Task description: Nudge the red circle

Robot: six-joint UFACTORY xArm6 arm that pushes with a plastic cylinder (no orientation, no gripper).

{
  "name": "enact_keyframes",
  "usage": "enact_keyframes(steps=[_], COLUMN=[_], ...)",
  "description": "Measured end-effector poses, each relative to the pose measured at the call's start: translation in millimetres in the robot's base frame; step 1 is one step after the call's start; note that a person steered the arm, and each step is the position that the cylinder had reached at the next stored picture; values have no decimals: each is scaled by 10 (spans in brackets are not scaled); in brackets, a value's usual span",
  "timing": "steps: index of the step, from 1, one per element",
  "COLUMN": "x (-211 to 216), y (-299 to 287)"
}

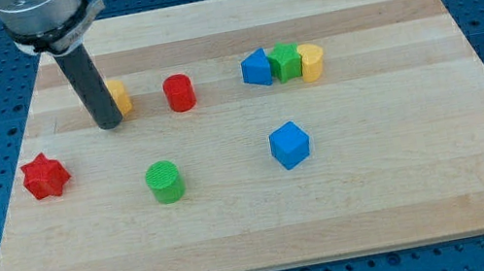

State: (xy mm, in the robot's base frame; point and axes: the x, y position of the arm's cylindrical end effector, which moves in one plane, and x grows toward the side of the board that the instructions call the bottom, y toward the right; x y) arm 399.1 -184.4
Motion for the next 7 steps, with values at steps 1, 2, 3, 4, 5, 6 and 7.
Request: enact_keyframes(steps=[1,2,3,4,5,6,7], x=[-5,-6,-42,-42,-93,-323,-408], y=[302,671,1014,1197,945,692,755])
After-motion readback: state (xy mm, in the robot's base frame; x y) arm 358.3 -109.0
